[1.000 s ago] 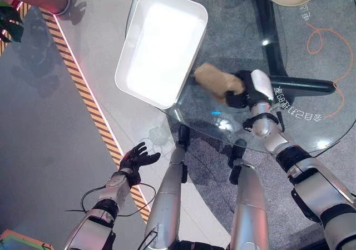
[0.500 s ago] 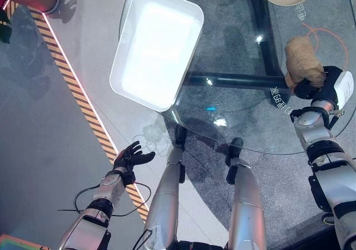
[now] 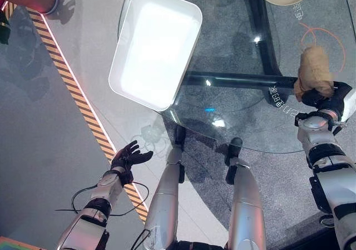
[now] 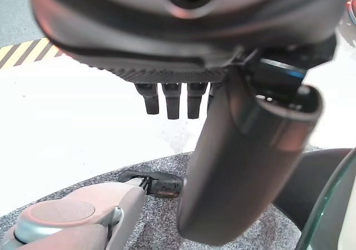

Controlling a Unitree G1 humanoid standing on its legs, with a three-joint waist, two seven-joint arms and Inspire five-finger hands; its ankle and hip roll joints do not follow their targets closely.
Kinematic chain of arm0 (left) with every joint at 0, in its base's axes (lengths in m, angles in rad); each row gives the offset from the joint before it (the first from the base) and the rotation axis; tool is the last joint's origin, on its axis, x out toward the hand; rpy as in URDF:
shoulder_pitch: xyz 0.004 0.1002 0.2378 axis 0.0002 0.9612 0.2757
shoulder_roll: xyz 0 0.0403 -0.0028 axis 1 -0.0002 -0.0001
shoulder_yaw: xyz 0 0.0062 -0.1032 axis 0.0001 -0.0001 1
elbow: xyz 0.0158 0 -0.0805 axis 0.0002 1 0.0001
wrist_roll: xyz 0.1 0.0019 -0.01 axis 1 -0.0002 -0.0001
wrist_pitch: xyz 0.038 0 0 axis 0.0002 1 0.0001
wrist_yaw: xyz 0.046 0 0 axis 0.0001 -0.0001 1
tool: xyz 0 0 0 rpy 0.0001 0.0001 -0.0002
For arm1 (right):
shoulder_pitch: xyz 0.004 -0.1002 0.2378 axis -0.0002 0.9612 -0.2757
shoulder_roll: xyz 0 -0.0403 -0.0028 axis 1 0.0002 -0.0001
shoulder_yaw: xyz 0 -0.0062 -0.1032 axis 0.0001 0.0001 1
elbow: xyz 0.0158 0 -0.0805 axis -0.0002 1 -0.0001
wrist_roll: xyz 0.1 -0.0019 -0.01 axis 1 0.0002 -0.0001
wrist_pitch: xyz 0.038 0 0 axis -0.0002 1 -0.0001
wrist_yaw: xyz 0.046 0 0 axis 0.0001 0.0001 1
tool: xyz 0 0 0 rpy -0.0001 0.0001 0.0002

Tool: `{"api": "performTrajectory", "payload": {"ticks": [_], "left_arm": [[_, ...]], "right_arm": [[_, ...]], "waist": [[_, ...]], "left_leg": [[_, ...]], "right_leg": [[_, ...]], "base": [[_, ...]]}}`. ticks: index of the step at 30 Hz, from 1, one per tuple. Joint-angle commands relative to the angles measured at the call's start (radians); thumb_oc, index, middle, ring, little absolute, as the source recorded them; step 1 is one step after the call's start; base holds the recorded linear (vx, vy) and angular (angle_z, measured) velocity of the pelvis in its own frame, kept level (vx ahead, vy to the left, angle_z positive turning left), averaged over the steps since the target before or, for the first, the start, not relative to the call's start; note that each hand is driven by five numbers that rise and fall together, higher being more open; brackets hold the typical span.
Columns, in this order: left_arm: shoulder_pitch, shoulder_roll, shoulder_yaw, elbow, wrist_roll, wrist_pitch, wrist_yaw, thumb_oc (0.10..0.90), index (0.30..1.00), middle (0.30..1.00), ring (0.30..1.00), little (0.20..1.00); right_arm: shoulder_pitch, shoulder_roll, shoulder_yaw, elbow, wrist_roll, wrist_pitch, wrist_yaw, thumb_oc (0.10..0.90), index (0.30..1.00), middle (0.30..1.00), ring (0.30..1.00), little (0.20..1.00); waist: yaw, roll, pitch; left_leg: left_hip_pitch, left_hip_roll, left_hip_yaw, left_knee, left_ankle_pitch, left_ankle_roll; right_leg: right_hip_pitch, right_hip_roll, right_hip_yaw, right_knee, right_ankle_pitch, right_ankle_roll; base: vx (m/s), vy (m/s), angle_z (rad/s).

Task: Wipe the table with a cloth and put it in the basket.

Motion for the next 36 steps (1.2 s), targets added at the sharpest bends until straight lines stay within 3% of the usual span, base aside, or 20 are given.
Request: {"api": "performTrajectory", "payload": {"ticks": [1, 7, 21, 25, 28, 36], "left_arm": [[0.031, 0.064, 0.042, 0.056, -0.036, -0.032, -0.004, 0.800, 0.900, 0.900, 0.900, 0.900], [0.016, 0.079, 0.050, 0.076, -0.041, -0.027, -0.018, 0.800, 0.900, 0.900, 0.900, 0.900], [-0.011, 0.100, 0.048, 0.100, -0.049, -0.022, -0.032, 0.800, 0.900, 0.900, 0.900, 0.900], [-0.020, 0.106, 0.045, 0.095, -0.049, -0.016, -0.032, 0.800, 0.900, 0.900, 0.900, 0.900], [-0.022, 0.101, 0.040, 0.078, -0.050, -0.009, -0.013, 0.800, 0.900, 0.900, 0.900, 0.900], [-0.012, 0.086, 0.039, 0.062, -0.046, -0.019, -0.008, 0.800, 0.900, 0.900, 0.900, 0.900]], "right_arm": [[0.055, -0.144, -0.059, 0.086, 0.088, 0.003, -0.136, 0.100, 0.300, 0.300, 0.300, 0.200], [0.067, -0.157, -0.101, 0.111, 0.215, -0.029, -0.128, 0.100, 0.300, 0.300, 0.300, 0.200], [0.066, -0.178, -0.105, 0.115, 0.195, -0.060, -0.130, 0.100, 0.300, 0.300, 0.300, 0.200], [0.048, -0.168, -0.080, 0.084, 0.159, -0.108, -0.082, 0.100, 0.300, 0.300, 0.300, 0.200], [0.015, -0.153, -0.026, -0.002, 0.044, -0.124, -0.061, 0.100, 0.300, 0.300, 0.300, 0.200], [-0.071, -0.130, 0.142, -0.197, -0.198, -0.061, -0.023, 0.100, 0.300, 0.300, 0.300, 0.200]], "waist": [[-0.010, -0.023, -0.022], [-0.016, -0.028, -0.022], [-0.024, -0.039, -0.022], [-0.024, -0.042, -0.022], [-0.025, -0.042, -0.022], [-0.022, -0.038, -0.022]], "left_leg": [[-0.014, -0.028, 0.024, 0.130, -0.158, 0.041], [-0.014, -0.025, 0.026, 0.126, -0.158, 0.037], [-0.007, -0.024, 0.027, 0.112, -0.159, 0.034], [-0.008, -0.025, 0.026, 0.110, -0.158, 0.033], [-0.008, -0.026, 0.027, 0.106, -0.155, 0.030], [-0.011, -0.030, 0.029, 0.096, -0.146, 0.028]], "right_leg": [[0.003, 0.013, -0.058, -0.088, 0.091, 0.019], [0.003, 0.016, -0.056, -0.092, 0.092, 0.021], [0.010, 0.026, -0.049, -0.111, 0.097, 0.023], [0.011, 0.027, -0.048, -0.118, 0.100, 0.023], [0.012, 0.026, -0.050, -0.122, 0.101, 0.023], [0.008, 0.023, -0.057, -0.126, 0.098, 0.017]], "base": [[0.00, 0.000, 0.00], [0.00, 0.000, 0.00], [0.00, -0.007, -0.03], [0.00, 0.000, 0.00], [0.00, 0.000, 0.00], [-0.01, 0.005, -0.01]]}}
